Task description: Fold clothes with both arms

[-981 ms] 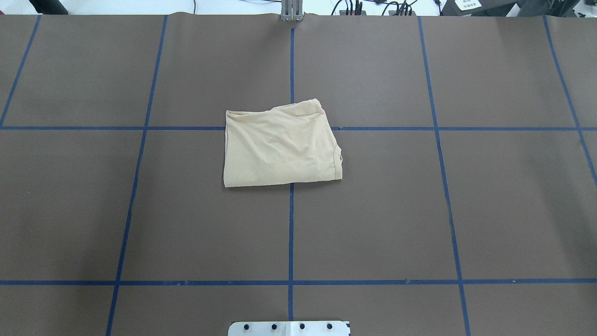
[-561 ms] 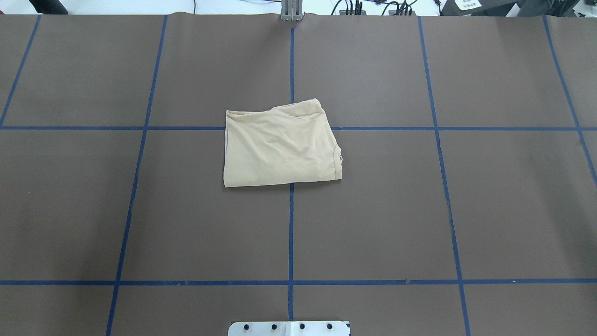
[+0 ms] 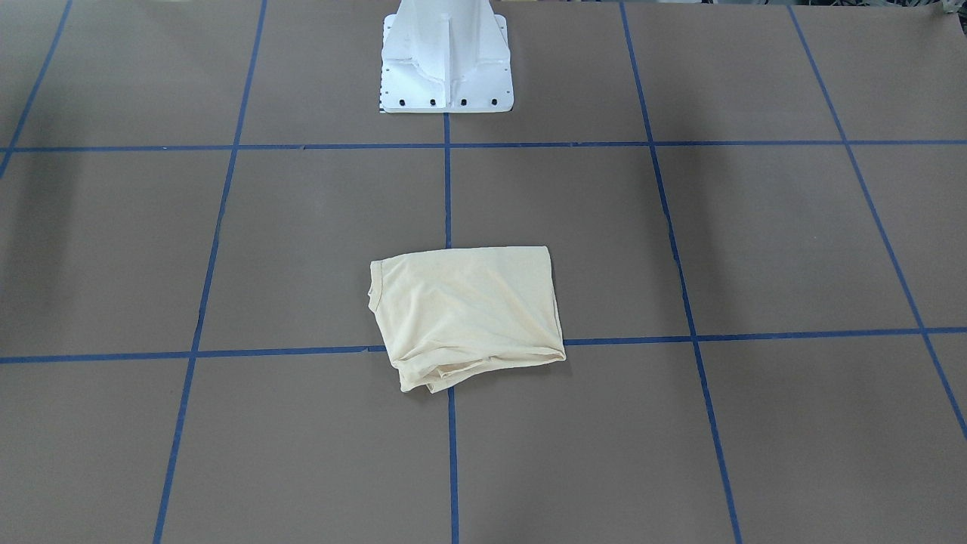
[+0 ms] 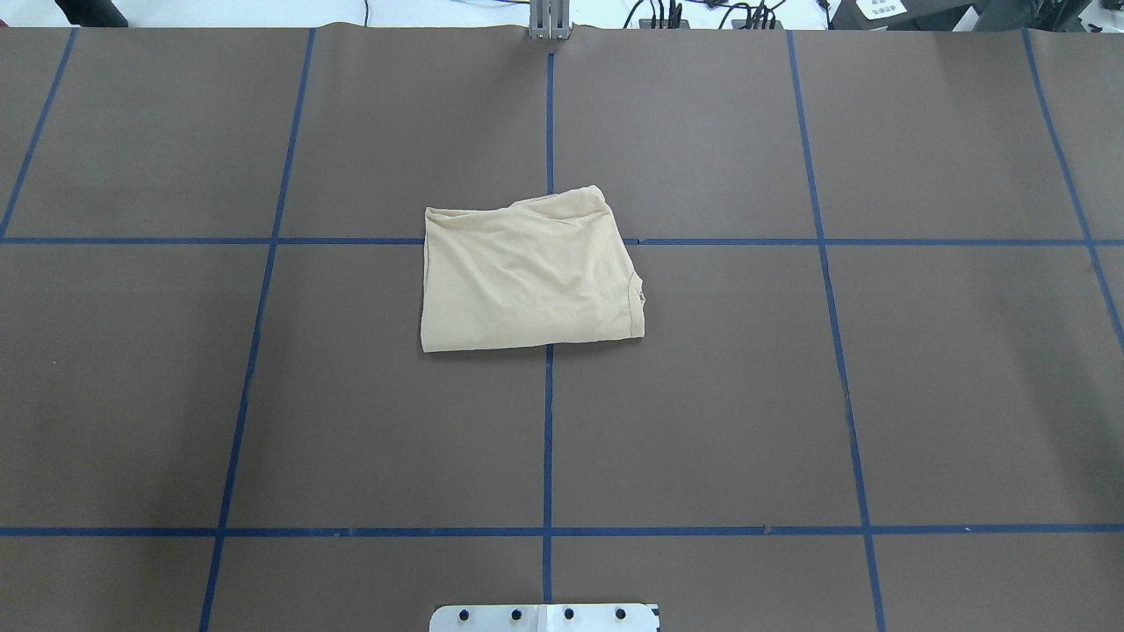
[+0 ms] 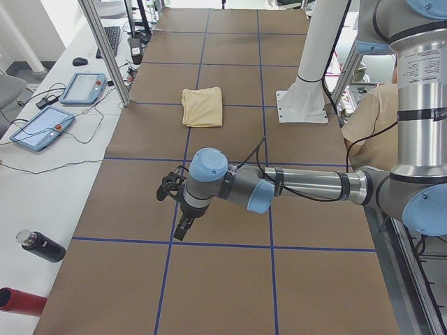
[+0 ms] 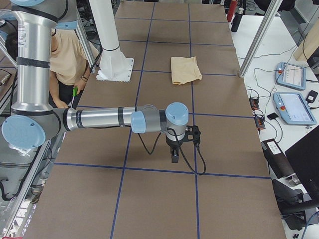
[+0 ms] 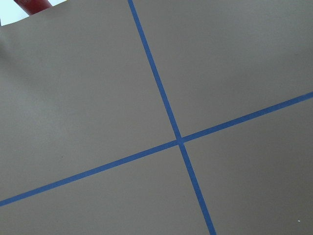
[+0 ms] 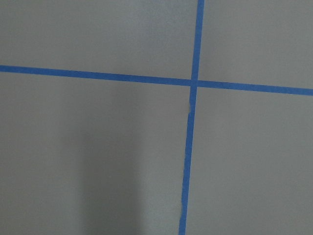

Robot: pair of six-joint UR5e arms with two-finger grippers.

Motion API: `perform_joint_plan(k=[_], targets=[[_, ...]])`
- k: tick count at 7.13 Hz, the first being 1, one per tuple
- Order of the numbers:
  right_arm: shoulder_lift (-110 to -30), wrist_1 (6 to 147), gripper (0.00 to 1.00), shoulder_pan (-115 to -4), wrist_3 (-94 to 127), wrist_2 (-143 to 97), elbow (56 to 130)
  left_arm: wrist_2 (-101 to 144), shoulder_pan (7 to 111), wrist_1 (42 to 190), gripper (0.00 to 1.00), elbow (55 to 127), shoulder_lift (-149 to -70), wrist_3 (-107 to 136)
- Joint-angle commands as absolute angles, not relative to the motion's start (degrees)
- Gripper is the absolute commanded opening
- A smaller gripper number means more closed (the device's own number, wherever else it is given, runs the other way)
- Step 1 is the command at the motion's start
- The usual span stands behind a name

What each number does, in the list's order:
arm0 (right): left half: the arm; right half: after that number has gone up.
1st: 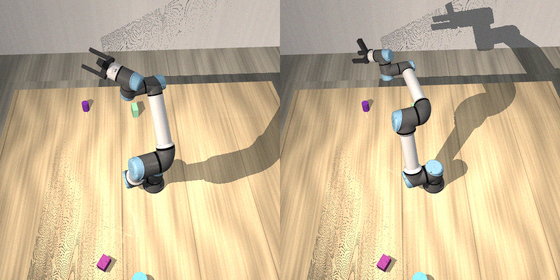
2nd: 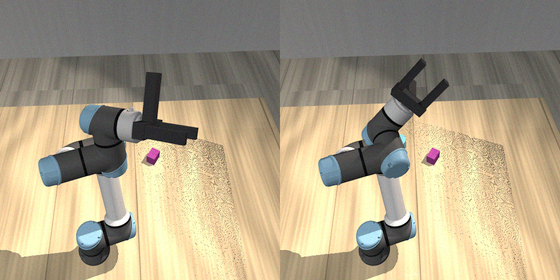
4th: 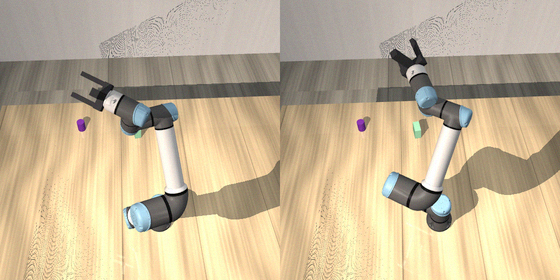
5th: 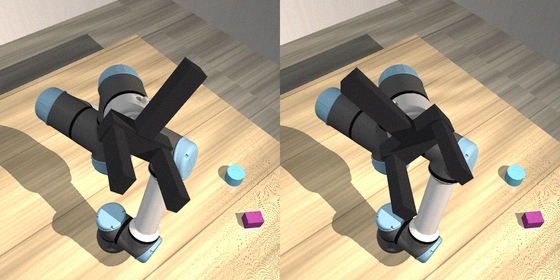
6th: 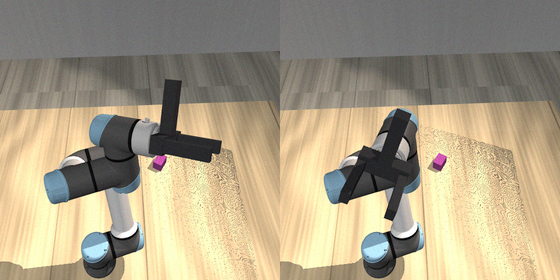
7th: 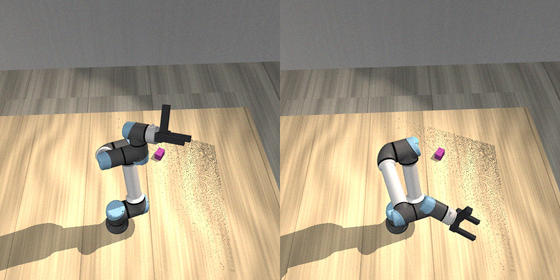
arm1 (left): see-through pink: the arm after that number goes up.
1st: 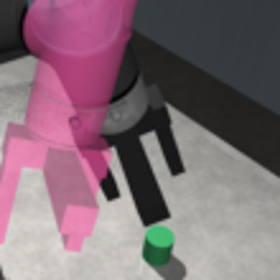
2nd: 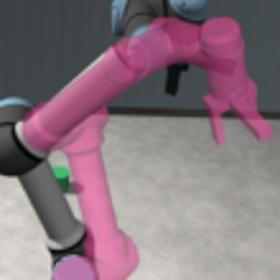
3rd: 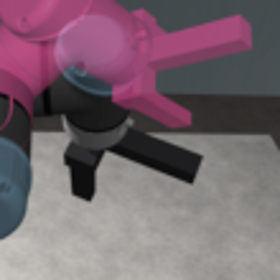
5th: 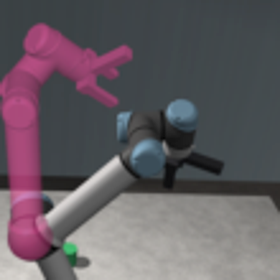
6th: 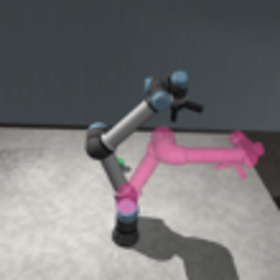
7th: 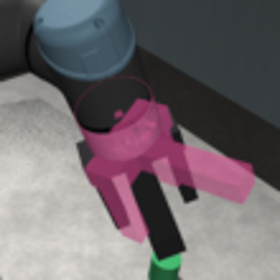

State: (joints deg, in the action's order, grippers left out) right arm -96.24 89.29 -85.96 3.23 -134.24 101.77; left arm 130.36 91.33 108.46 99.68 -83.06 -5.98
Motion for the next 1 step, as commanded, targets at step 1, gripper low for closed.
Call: perform_joint_plan(k=[1], targets=[[-96.2,89.2,1.0,-86.0,3.3,-134.6,101.8,131.0,91.3,108.5,1.0,99.8,-83.1,-6.0]])
